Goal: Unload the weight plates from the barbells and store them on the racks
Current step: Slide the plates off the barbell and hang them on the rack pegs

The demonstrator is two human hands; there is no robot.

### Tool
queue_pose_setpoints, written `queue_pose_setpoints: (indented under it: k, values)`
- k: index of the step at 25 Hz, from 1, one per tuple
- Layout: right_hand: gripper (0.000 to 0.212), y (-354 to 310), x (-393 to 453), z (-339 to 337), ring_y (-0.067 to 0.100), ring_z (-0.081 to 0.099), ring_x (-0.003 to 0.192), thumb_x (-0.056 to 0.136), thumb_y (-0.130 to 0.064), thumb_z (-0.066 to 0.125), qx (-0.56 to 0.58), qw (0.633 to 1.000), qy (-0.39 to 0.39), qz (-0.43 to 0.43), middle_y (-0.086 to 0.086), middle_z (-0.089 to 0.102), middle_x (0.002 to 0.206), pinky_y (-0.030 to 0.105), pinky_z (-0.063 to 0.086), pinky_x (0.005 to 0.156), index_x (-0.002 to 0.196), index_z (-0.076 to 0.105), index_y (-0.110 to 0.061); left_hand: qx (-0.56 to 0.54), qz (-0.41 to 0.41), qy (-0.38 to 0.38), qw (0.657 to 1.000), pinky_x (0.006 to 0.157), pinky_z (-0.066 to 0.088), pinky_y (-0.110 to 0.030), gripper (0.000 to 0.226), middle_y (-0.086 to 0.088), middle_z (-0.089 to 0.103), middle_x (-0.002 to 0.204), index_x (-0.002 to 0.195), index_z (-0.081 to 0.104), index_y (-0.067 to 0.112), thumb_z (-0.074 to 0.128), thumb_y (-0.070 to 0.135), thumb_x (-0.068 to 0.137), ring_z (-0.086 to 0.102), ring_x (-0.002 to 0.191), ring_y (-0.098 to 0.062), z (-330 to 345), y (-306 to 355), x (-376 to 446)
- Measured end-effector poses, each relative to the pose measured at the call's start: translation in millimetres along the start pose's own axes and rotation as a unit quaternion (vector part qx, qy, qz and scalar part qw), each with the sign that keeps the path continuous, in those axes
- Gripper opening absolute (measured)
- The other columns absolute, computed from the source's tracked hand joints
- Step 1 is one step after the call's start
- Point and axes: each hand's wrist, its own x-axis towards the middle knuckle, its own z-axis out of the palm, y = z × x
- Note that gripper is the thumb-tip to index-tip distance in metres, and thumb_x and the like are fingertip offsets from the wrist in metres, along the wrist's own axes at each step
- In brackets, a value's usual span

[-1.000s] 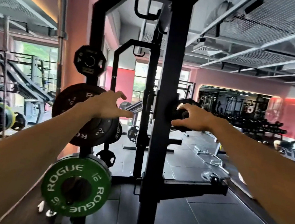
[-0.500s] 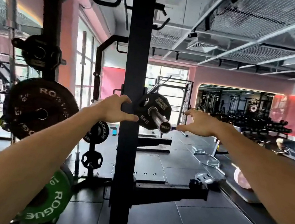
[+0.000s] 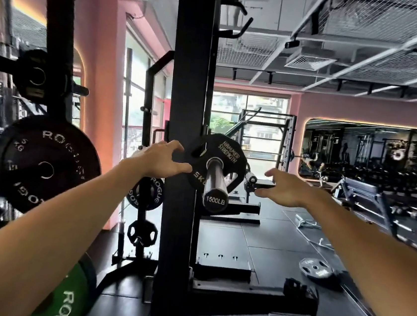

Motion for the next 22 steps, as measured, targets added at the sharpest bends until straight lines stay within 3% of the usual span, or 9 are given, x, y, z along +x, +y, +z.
queue_pose_setpoints:
  k: [7,11,19,22]
  values:
    - [0.079,16,124,43,0.028,0.044,0.131,0.086,-0.051,0.062,0.002,1.0,-0.004,0.01,0.01,0.044,0.145,0.038,0.038,0.106,0.148,0.027,-0.015,0.003,-0.023,-0.002,1.0,0.095,0.046,-0.044,0.089,-0.004,0.05,0.127,0.135,0.041,0.028,0.051,0.075,0.059,0.053,0.11,-0.025,57,-40,115]
    - [0.083,25,188,67,0.03,0.044,0.132,0.087,-0.048,0.063,0.016,0.999,0.005,0.034,0.015,0.042,0.147,0.039,0.039,0.105,0.147,0.025,-0.006,-0.002,-0.001,0.01,1.0,0.097,0.046,-0.043,0.082,-0.004,0.052,0.136,0.142,0.035,0.023,0.061,0.058,0.073,0.054,0.118,-0.027,87,-56,178]
    - [0.061,32,258,97,0.032,0.054,0.117,0.087,-0.043,0.062,0.023,0.999,0.03,0.032,0.012,0.051,0.132,0.043,0.046,0.097,0.135,0.043,-0.009,0.006,0.008,0.077,0.997,0.091,0.05,-0.045,0.069,-0.009,0.064,0.12,0.144,0.028,0.028,0.062,0.037,0.085,0.06,0.108,-0.033,124,-65,247]
    - [0.057,34,275,107,0.031,0.058,0.107,0.085,-0.034,0.067,0.071,0.995,0.058,0.043,0.014,0.057,0.119,0.04,0.05,0.089,0.128,0.046,-0.003,0.03,0.001,0.088,0.996,0.083,0.052,-0.043,0.061,-0.012,0.065,0.111,0.138,0.036,0.025,0.065,0.028,0.084,0.062,0.099,-0.035,121,-64,256]
